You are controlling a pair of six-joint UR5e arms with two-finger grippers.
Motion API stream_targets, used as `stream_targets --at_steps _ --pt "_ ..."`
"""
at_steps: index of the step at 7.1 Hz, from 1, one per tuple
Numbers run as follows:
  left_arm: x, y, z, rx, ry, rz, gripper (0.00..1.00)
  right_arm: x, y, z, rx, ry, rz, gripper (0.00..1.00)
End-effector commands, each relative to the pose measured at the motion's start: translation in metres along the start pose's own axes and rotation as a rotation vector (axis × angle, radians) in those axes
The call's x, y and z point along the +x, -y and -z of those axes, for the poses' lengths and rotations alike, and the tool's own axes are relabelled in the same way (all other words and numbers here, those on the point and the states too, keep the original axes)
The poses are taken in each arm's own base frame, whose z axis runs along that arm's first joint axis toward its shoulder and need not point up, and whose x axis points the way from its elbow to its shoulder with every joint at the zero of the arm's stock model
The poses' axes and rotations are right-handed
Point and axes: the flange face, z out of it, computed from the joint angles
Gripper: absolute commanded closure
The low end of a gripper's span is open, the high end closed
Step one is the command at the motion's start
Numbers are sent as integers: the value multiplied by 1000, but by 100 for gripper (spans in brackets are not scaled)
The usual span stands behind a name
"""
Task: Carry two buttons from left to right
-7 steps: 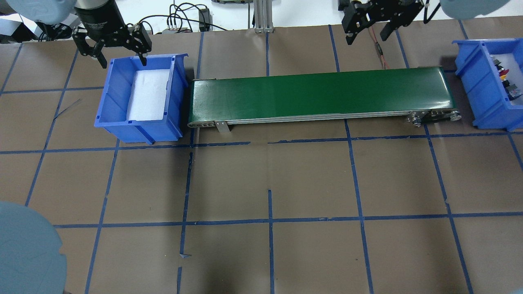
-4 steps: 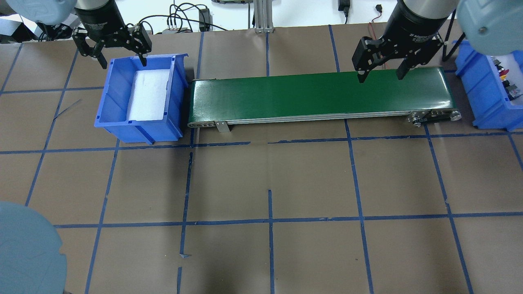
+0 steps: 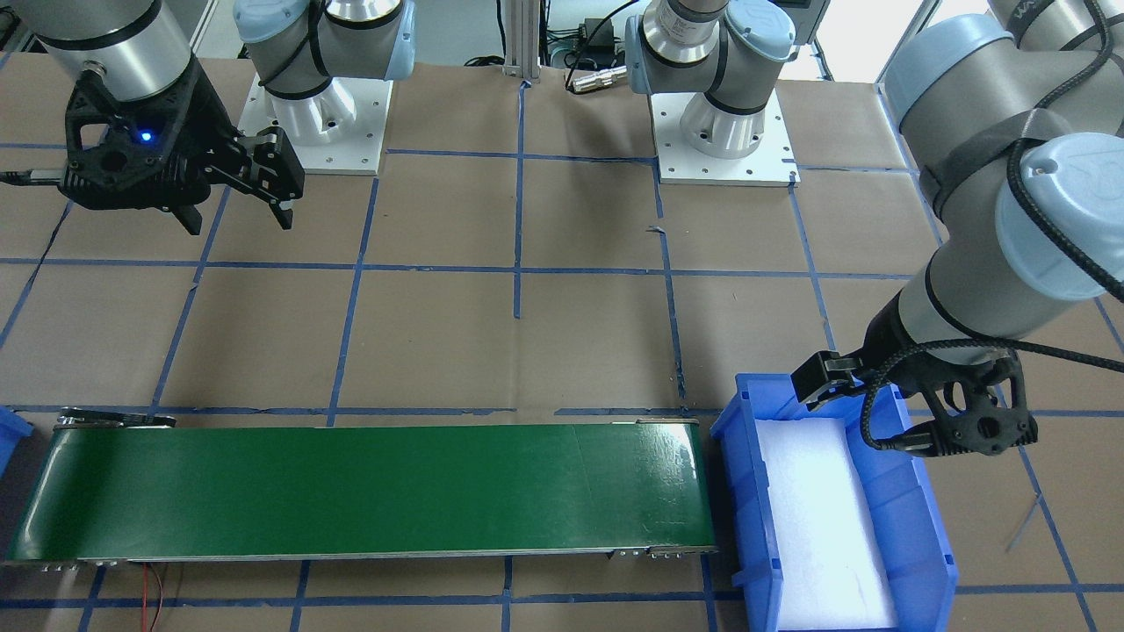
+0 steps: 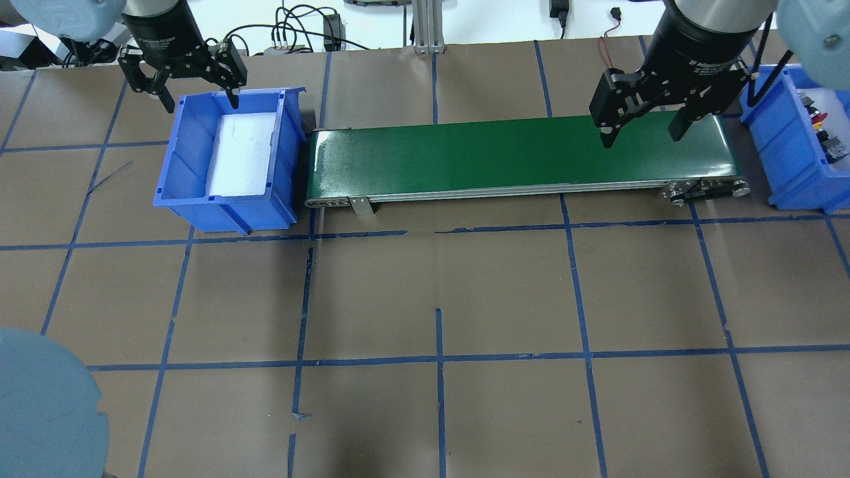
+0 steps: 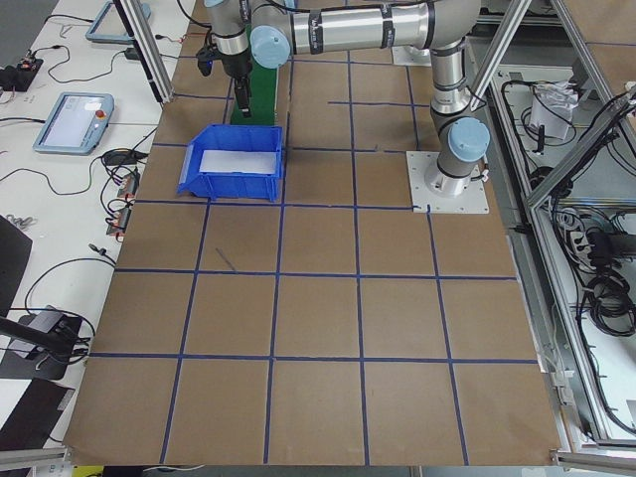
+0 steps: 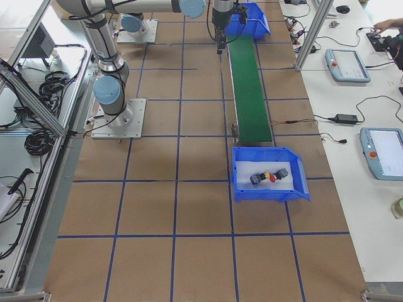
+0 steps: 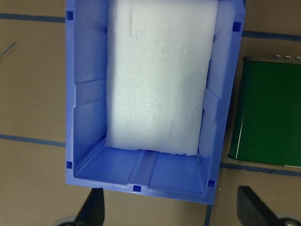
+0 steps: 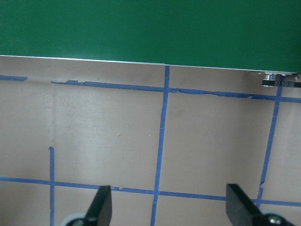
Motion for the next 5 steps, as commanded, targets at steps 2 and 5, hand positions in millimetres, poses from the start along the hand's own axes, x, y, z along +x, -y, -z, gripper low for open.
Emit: stream_targets --at_steps 2,5 --pt "0 0 0 -1 -2 0 0 2 -3 2 -8 -27 -1 12" --pt "1 0 0 0 -1 -1 0 2 -6 6 1 -26 -14 10"
